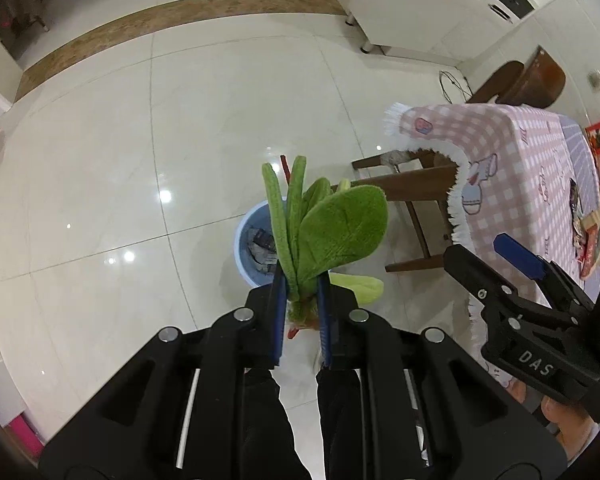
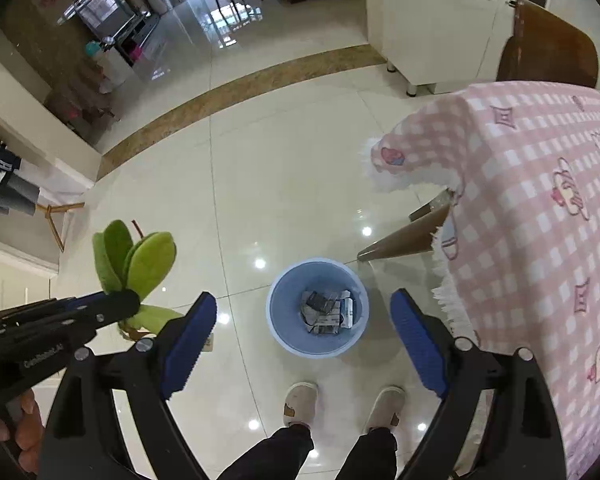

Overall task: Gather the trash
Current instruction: 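Carry both to the bucket and open right tool to drop the plastic tray, then open the left tool over the bucket to drop the vegetable, then grasp brown broccoli-print paper bag with right tool while left grasps red-white wrapper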

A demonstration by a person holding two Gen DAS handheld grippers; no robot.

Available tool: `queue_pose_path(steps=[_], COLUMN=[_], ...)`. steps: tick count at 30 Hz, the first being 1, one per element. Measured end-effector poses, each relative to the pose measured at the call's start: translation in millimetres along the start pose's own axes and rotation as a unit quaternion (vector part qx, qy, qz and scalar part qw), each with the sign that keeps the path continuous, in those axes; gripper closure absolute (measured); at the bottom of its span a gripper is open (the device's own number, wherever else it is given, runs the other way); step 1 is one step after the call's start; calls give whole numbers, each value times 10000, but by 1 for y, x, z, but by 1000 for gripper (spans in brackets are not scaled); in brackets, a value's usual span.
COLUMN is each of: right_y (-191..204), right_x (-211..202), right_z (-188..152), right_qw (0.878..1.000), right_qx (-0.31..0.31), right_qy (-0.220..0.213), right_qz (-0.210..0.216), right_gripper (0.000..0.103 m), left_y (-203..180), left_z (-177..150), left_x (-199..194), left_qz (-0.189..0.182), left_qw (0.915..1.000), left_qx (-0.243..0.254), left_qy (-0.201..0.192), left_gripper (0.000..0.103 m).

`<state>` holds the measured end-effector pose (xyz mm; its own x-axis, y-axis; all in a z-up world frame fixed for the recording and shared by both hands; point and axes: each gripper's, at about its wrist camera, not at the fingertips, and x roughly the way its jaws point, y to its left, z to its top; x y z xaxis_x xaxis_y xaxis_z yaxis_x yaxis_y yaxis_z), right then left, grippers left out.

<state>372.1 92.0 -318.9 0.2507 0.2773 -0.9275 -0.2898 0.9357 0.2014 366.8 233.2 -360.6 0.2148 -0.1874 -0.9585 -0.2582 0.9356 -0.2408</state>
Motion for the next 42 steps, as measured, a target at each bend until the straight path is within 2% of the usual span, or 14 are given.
queue_pose_path(steps=[7, 12, 13, 14, 15, 21, 25, 29, 33, 36, 38, 42], right_y=[-15, -30, -34, -38, -42, -67, -93, -123, -176, -223, -267, -340], right_x=[-24, -41, -44, -47, -50, -64, -80, -105, -141, -167, -185, -207], right_z=[-1, -2, -2, -3, -3, -8, -11, -13, -21, -33, -45, -67], right_qw=[9996, 9988, 9986, 9984, 9982, 9967, 9946, 9903, 9815, 9712, 9602, 9448], right_qx=[202, 374, 407, 434, 459, 643, 805, 1031, 1351, 1630, 1898, 2190], right_qy=[-178, -312, -340, -361, -380, -496, -656, -931, -1350, -1655, -1836, -1973], right_qz=[-32, -26, -18, -16, -19, 33, 73, 47, -156, -532, -914, -1429], right_gripper=[16, 16, 16, 16, 16, 16, 16, 16, 16, 16, 16, 13], left_y=[-25, -44, -47, -49, -51, -73, -101, -152, -215, -268, -303, -381], left_z=[4, 9, 10, 11, 11, 9, 6, 6, 5, 1, -2, -9], left_x=[1, 2, 3, 4, 4, 1, -13, -30, -37, -28, -19, 3], left_qz=[-85, -126, -87, -57, -85, 14, -16, -76, -231, -390, -549, -847], left_qw=[9996, 9990, 9990, 9990, 9991, 9990, 9988, 9958, 9896, 9841, 9809, 9730], left_qx=[259, 355, 358, 314, 256, 344, 493, 873, 1321, 1651, 1807, 2115], left_qy=[100, 242, 265, 313, 333, 288, 72, -278, -525, -531, -471, -367], left_gripper=[89, 84, 73, 44, 35, 35, 35, 35, 35, 35, 32, 28])
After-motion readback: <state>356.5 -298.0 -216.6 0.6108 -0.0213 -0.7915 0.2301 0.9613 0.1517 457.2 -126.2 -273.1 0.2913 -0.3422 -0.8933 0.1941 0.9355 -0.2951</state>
